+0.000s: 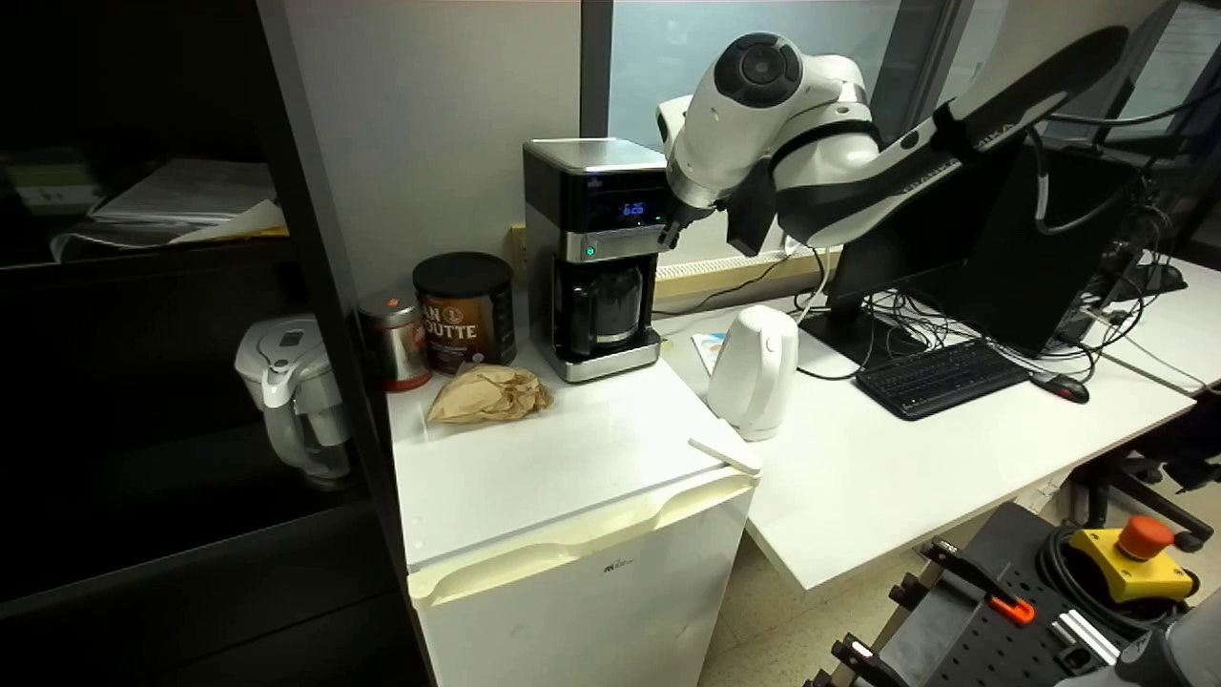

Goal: Press a button on the coffeemaker

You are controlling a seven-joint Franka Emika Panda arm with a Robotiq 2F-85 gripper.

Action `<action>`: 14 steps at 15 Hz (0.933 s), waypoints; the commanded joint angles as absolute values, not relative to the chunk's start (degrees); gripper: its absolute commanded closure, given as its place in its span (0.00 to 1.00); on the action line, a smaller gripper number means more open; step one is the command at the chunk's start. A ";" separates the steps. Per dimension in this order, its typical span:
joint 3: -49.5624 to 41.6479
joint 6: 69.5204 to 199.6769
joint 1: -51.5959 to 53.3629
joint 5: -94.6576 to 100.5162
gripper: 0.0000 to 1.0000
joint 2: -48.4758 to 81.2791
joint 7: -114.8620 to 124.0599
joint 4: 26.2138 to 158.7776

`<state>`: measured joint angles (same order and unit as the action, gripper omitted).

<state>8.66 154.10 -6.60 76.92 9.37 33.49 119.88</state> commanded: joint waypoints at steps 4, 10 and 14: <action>8.55 154.52 -6.31 81.12 0.99 10.69 36.96 117.82; 8.73 154.54 -6.09 81.74 0.99 11.91 36.83 117.13; 8.70 154.66 -5.87 82.77 1.00 12.45 37.37 116.61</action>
<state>8.72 154.31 -6.31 80.53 11.27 35.45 118.37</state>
